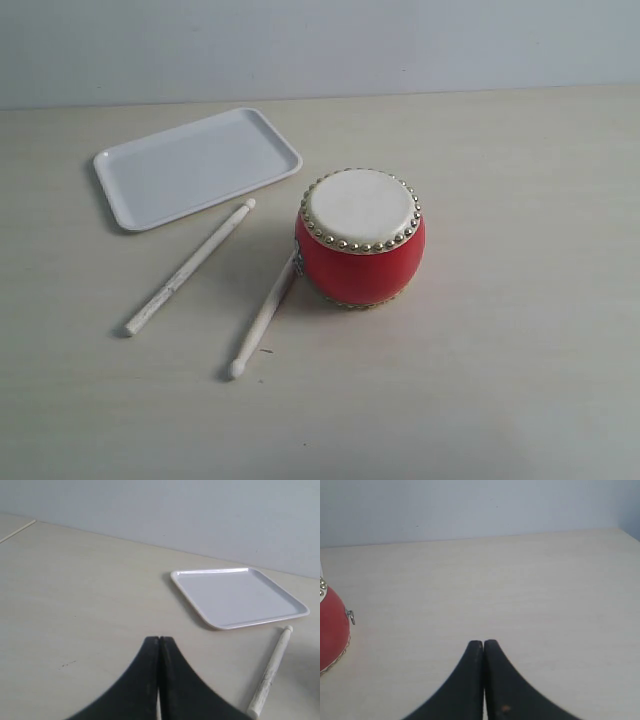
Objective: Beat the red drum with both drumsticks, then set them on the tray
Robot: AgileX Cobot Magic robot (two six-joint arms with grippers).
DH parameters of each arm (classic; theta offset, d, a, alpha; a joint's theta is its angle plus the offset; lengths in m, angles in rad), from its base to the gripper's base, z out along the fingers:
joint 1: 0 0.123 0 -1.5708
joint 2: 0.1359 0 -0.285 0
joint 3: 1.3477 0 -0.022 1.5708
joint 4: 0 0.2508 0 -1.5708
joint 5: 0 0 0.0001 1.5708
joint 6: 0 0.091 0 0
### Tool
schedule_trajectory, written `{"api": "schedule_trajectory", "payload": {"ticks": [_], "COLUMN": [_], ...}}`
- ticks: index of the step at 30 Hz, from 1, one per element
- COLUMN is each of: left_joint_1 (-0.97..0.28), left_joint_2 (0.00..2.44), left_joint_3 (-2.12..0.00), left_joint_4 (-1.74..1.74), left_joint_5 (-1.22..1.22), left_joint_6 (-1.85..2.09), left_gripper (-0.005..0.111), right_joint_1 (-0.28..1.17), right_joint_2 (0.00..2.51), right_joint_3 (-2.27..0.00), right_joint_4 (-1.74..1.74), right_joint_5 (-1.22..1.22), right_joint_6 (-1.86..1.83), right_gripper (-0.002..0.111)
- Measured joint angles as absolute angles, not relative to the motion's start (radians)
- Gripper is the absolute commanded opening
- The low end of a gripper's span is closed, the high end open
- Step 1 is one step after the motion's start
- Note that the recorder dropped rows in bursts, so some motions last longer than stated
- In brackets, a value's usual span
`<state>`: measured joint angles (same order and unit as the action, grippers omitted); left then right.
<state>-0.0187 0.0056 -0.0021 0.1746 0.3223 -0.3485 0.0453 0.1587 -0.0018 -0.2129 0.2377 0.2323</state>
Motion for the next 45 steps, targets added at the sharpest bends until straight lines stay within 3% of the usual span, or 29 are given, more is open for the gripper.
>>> {"api": "schedule_trajectory", "payload": {"ticks": [13,33,37,45], "left_joint_1": [-0.019,-0.019,-0.019,-0.019], "left_joint_2": [0.006,0.006,0.018,0.281], "left_joint_3": [-0.002,-0.007,-0.132,-0.351], "left_joint_4": [0.190,0.172,0.172,0.196], "left_joint_5": [0.294,-0.282,-0.300,-0.322], "left_joint_6": [-0.306,-0.700,-0.705,-0.625], "left_gripper": [0.000,0.000,0.000,0.000], "right_joint_1": [0.045,0.045,0.045,0.045], "right_joint_2": [0.159,0.159,0.159,0.159], "right_joint_3": [-0.002,-0.002,-0.002,-0.002], "right_joint_4": [-0.213,-0.213,-0.213,-0.213], "right_joint_5": [0.238,0.238,0.238,0.238], "right_joint_6": [0.232,0.232,0.232,0.232], "right_gripper": [0.000,0.000,0.000,0.000]}}
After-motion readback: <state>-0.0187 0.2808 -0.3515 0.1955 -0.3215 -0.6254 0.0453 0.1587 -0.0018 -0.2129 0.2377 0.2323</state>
